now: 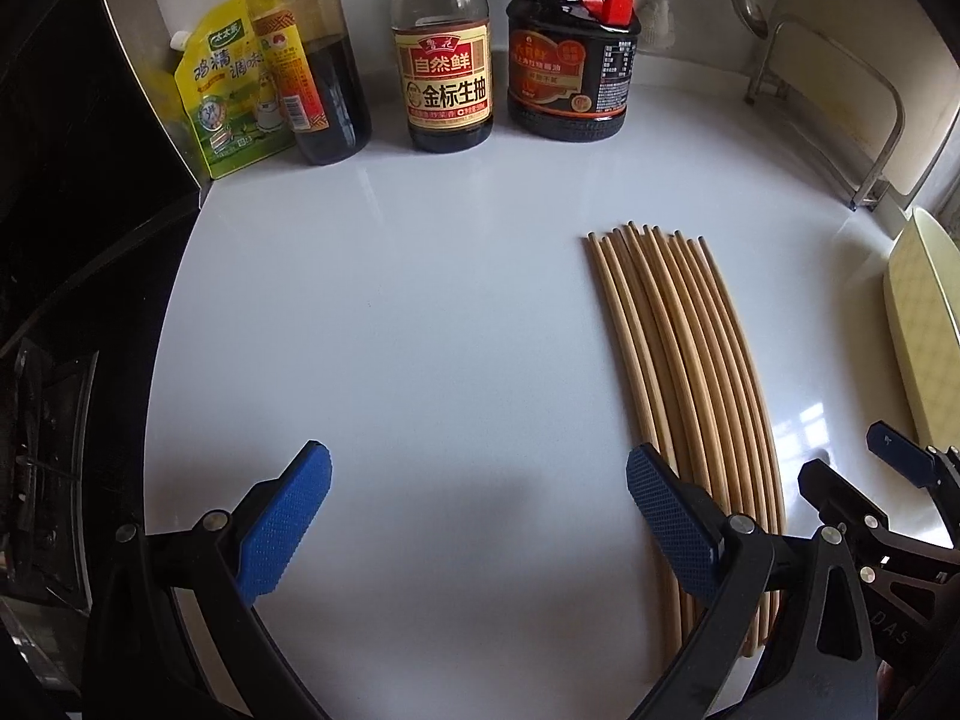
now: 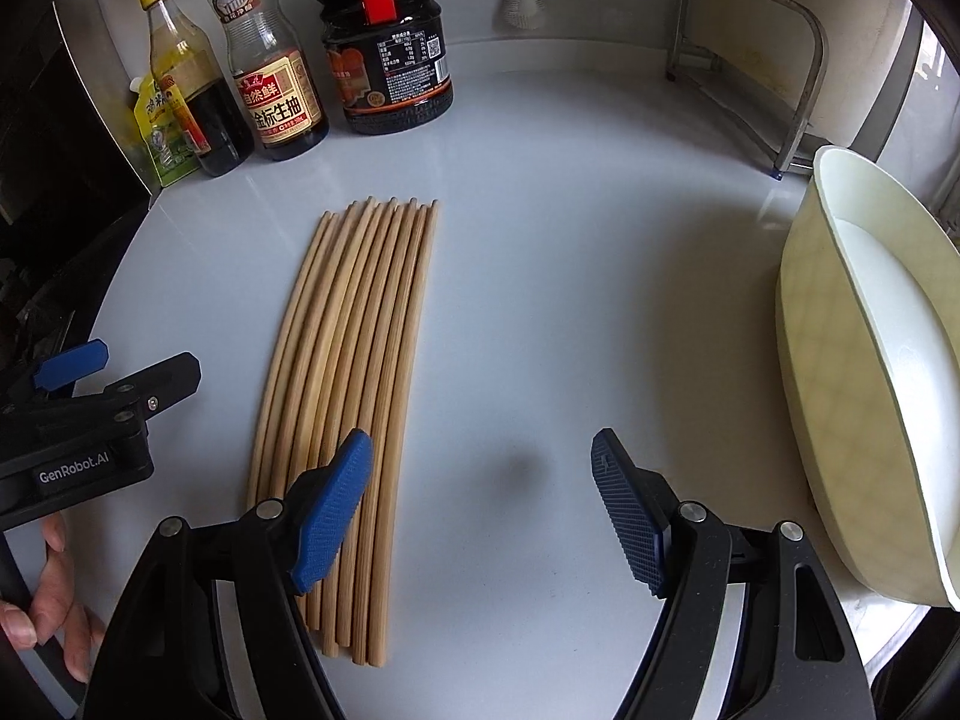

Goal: Organize utensils
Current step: 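Move both open grippers over the bundle of wooden chopsticks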

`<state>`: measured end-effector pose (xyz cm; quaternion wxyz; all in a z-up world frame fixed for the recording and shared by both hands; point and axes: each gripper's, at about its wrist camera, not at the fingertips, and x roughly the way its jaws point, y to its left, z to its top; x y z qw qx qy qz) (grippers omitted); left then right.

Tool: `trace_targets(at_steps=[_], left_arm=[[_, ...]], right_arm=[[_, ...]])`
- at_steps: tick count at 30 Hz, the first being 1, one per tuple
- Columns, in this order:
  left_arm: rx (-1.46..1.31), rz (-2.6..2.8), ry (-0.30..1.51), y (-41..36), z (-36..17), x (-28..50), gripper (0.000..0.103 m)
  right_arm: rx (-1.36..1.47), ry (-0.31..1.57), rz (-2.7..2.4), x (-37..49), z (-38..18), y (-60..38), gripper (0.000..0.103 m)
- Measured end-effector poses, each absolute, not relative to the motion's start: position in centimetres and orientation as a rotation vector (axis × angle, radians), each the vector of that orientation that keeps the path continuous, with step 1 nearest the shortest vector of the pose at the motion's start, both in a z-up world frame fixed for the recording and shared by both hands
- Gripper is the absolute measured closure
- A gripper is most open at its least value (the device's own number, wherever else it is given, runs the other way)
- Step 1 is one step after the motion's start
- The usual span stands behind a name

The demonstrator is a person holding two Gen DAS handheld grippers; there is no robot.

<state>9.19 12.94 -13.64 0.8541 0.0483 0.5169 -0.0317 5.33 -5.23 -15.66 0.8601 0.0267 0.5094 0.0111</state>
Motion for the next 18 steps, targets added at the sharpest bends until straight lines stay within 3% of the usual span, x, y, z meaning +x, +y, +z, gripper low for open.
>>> trace_targets(at_steps=[18], left_arm=[[0.054,-0.083,1.11,12.9,-14.7,9.7,0.006]], right_arm=[[0.009,1.096,-0.006,6.3,-17.1,-4.9,0.031]])
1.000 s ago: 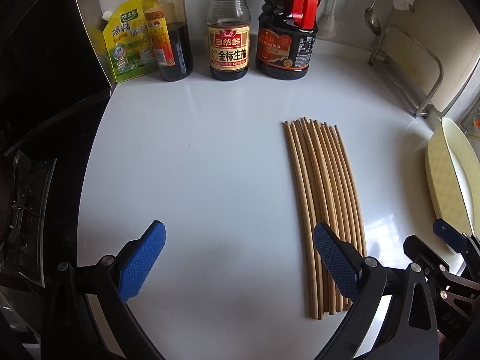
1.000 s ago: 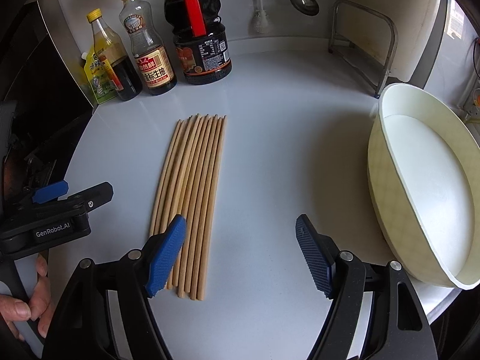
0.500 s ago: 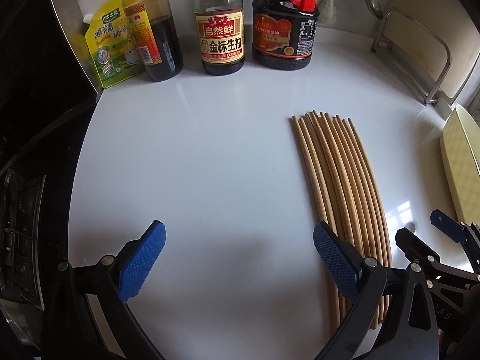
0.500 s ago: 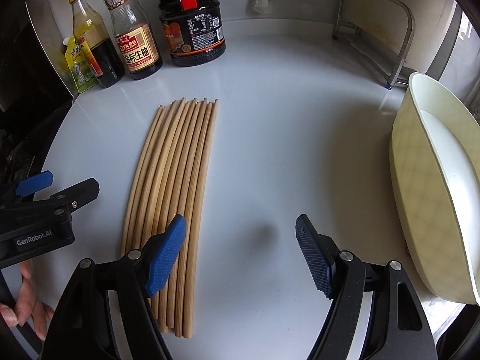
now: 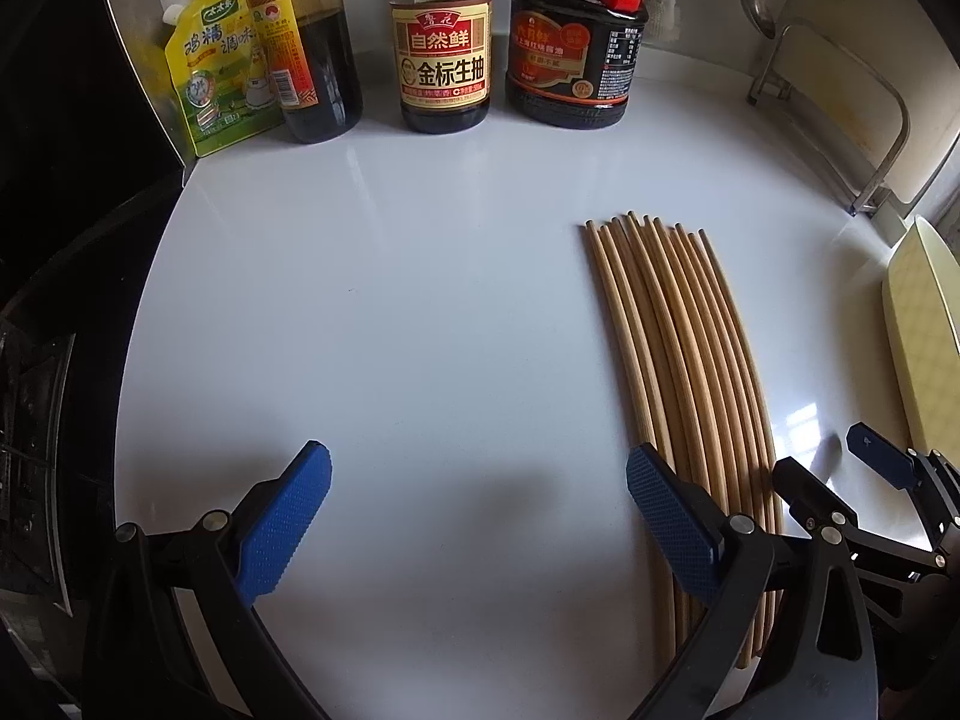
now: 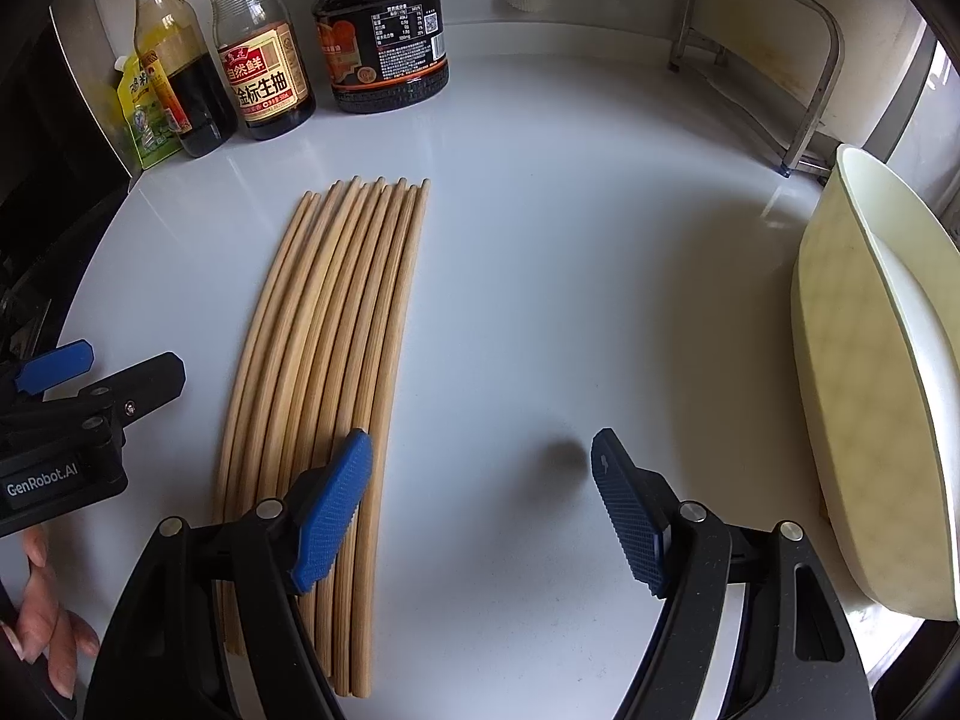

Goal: Organize utensils
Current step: 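Move both open grippers over the bundle of wooden chopsticks, then pull one chopstick out with the right gripper while the left gripper separates another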

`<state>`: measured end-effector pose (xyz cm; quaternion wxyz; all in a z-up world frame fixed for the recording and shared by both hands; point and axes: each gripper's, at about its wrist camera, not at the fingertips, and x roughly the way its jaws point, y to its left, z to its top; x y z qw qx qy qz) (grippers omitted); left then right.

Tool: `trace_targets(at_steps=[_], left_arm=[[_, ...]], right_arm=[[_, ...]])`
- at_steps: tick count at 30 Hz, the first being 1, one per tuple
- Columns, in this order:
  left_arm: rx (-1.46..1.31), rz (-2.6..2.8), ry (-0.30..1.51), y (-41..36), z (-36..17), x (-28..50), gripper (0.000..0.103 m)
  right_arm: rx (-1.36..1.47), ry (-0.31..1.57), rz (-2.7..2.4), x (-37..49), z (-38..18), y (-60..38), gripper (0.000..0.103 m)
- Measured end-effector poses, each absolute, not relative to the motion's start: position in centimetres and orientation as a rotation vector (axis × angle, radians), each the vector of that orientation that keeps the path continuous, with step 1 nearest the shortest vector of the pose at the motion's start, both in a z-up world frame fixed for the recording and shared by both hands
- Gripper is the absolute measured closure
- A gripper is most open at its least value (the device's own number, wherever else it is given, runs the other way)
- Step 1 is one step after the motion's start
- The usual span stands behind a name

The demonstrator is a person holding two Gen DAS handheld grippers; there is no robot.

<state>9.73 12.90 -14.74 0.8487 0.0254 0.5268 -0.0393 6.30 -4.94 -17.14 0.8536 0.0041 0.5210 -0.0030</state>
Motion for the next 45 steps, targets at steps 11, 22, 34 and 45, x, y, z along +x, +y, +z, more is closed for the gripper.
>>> trace_targets(at_steps=[11,22,34,45], left_arm=[[0.052,-0.094,1.119,12.2,-15.5,9.6,0.006],[0.066,-0.096,1.124,11.3,-16.2,9.7,0.006],[0.054,-0.093,1.142,11.2,-16.7,9.7,0.006],[0.024,-0.086,1.156,11.7,-16.8,9.8,0.005]], right_arm=[[-0.033,1.106,-0.019,6.5,-17.5,-4.8,0.031],[-0.024,1.09,-0.018,6.1,-17.4,-6.6,0.031],[-0.023,1.085,-0.019,5.9,-17.6,-6.9,0.031],[-0.04,1.072,-0.026,6.0,-17.6,-6.4,0.031]])
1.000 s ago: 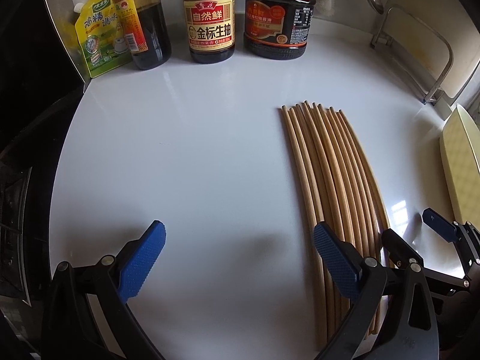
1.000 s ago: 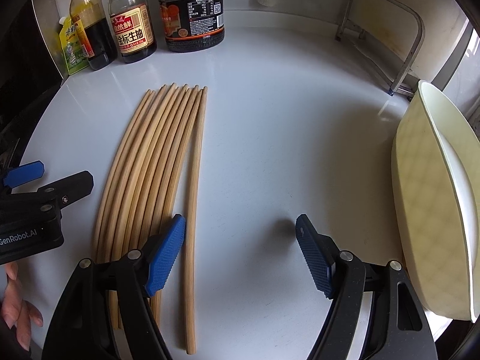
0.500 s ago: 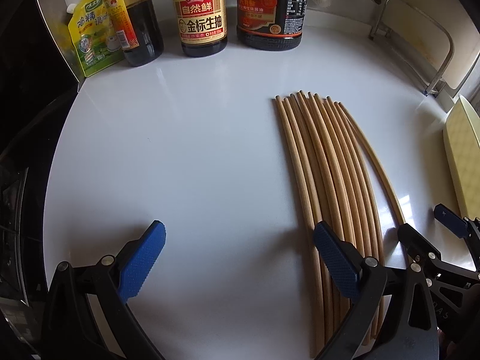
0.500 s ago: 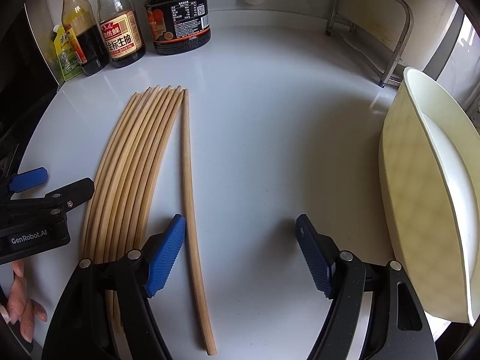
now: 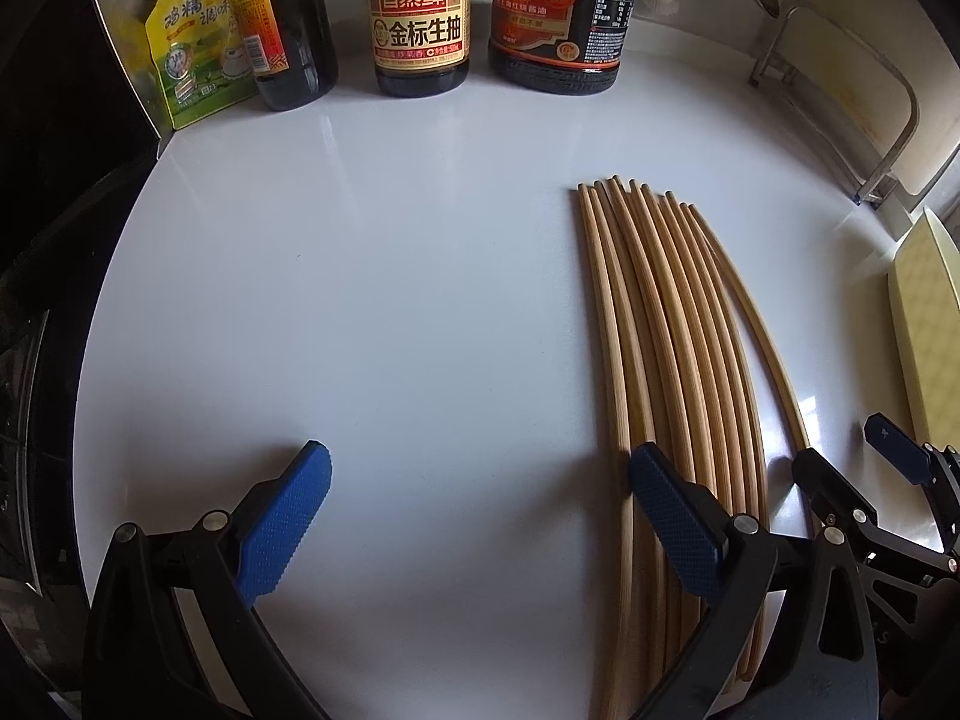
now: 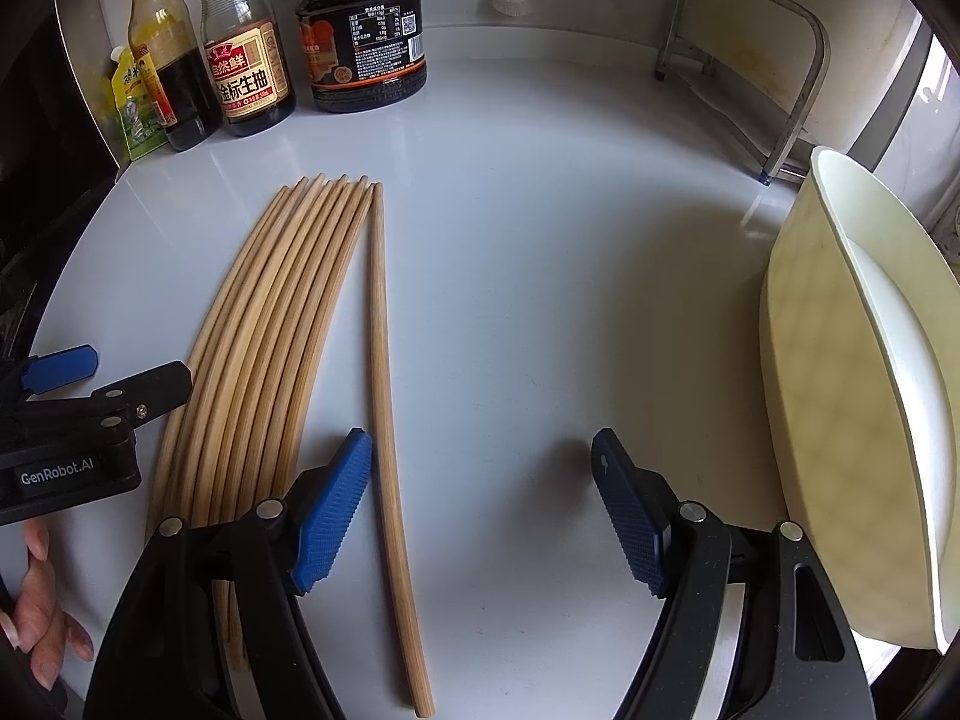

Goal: Organize utensils
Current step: 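Pull one chopstick out with the right gripper while the left gripper separates another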

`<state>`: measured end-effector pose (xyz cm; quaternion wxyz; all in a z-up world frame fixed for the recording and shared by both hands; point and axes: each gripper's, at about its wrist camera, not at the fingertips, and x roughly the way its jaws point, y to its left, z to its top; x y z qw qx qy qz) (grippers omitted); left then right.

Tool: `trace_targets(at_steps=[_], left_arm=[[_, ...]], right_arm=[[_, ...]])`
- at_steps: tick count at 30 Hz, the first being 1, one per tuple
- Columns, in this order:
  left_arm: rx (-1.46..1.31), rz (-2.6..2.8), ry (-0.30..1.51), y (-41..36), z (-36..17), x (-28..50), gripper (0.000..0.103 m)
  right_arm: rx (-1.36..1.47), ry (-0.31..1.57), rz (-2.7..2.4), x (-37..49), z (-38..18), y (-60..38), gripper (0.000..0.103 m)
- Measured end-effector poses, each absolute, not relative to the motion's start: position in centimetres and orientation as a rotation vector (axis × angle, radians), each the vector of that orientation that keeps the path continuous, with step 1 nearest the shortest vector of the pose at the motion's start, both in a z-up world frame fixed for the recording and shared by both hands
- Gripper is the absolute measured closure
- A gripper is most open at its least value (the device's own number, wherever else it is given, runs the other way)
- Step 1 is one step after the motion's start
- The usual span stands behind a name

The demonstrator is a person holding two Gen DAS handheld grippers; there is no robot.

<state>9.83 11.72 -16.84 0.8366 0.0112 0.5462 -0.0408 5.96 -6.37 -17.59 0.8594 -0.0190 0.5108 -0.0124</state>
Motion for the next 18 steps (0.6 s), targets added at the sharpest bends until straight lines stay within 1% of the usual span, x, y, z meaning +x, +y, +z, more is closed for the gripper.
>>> trace_targets(at_steps=[8,18], left_arm=[[0.01,-0.076,1.163,12.61,-16.87,9.56,0.005],[0.052,-0.068,1.157,11.78,-17.22,9.97,0.005]], right_arm=[[-0.051,1.063,-0.021,6.32,-17.56,-6.13,0.031],[-0.048,1.058,-0.014,6.33,-17.64,-6.2,0.031]])
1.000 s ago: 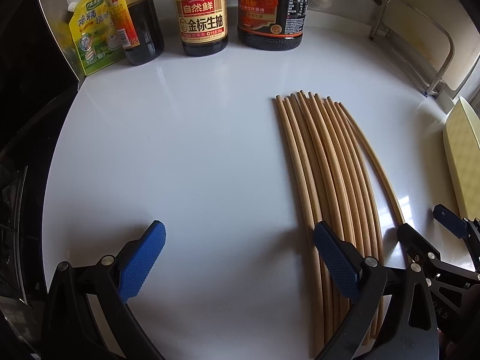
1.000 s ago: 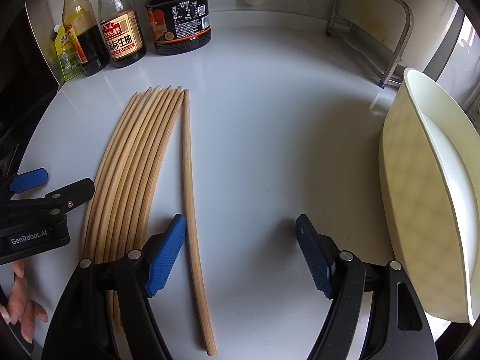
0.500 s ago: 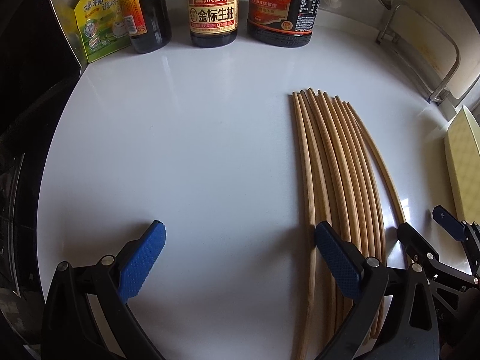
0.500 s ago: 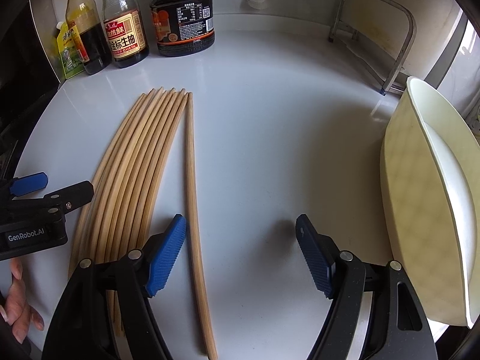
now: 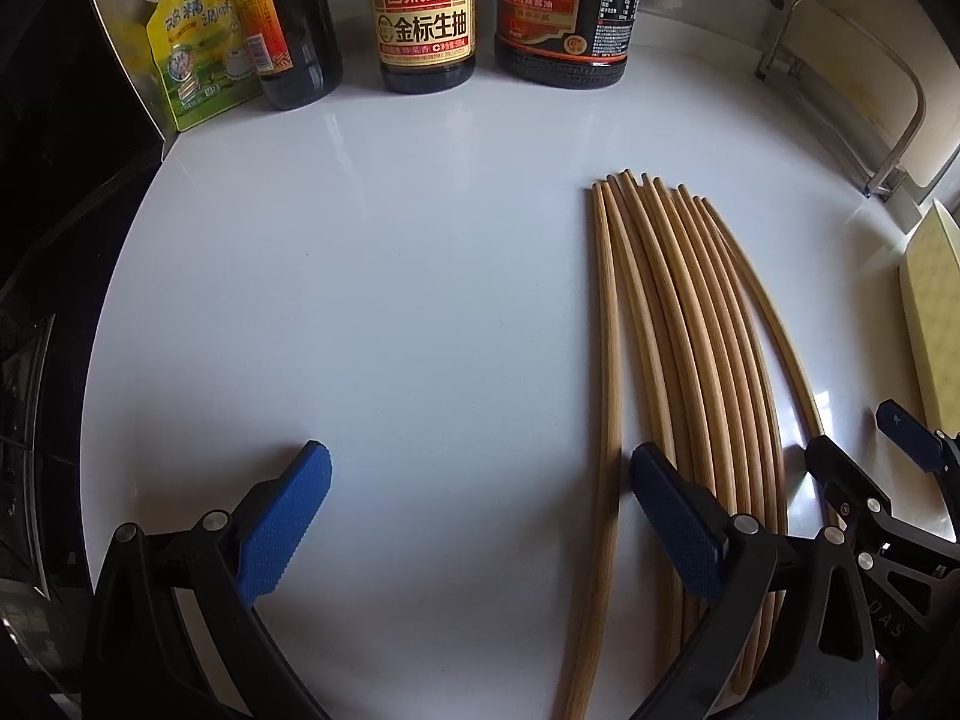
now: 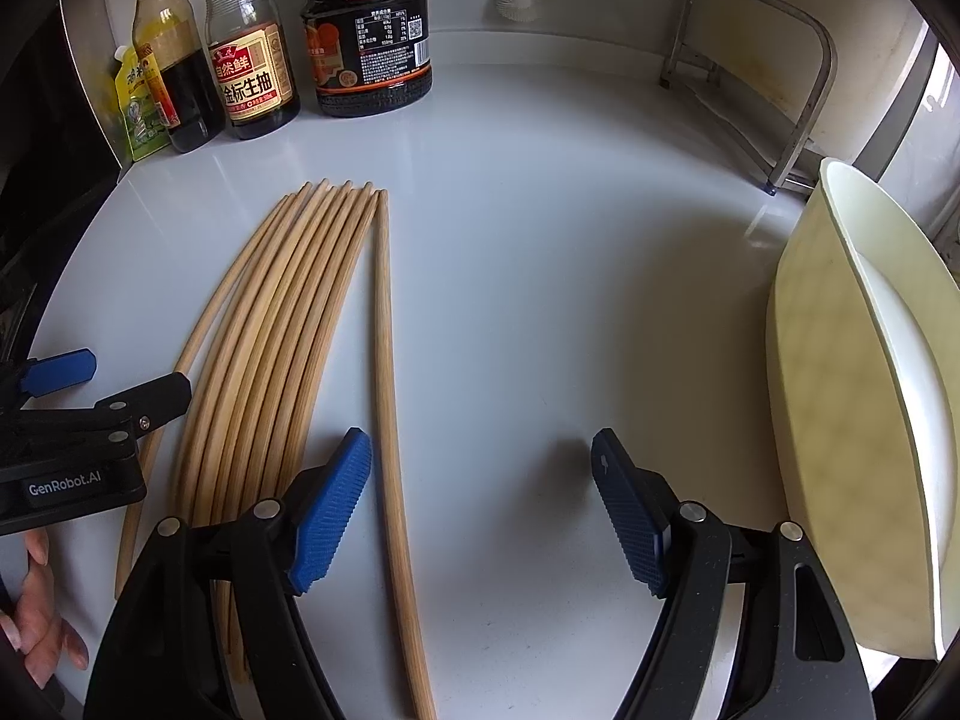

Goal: Organize utensils
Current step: 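Pull one chopstick out with the right gripper while the left gripper separates another, then carry the gripped chopstick with the right gripper while the left gripper carries its own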

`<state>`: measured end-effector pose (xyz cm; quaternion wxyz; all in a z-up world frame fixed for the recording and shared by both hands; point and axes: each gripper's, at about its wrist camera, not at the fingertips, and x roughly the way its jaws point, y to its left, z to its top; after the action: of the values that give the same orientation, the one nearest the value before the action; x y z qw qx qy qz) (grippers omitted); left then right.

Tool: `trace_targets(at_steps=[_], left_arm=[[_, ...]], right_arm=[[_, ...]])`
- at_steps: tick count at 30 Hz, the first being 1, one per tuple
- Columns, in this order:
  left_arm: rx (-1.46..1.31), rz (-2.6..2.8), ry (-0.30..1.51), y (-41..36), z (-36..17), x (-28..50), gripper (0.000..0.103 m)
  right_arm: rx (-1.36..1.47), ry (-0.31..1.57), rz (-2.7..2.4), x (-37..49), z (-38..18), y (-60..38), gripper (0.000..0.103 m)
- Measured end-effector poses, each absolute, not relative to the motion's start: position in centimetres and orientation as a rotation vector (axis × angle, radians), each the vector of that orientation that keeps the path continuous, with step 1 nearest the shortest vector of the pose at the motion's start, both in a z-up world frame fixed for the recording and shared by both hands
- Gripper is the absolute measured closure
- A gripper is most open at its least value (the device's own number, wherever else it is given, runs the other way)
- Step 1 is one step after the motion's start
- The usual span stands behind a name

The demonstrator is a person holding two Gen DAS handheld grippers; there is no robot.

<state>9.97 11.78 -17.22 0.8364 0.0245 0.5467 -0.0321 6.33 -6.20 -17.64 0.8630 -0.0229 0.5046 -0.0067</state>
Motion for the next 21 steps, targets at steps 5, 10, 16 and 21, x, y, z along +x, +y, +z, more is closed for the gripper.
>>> trace_targets(at_steps=[5,10,16,21], left_arm=[[0.056,-0.078,1.144,12.0,-17.2,10.0,0.006],[0.076,-0.111,1.126,11.3,-16.9,9.7,0.017],[0.081,-0.125,1.117,10.5,-16.4,9.0,0.042],[0.093,-0.164,1.124,9.6,-15.9,8.7,0.096]], right_arm=[[-0.065,1.04,-0.002,6.5,-17.7,-5.9,0.031],[-0.084,1.034,0.025,6.8,-17.7,-5.4,0.037],[-0.086,1.039,0.084,6.5,-17.5,-4.6,0.064],[-0.139,1.052,0.105,6.3,-17.3,-3.6,0.097]])
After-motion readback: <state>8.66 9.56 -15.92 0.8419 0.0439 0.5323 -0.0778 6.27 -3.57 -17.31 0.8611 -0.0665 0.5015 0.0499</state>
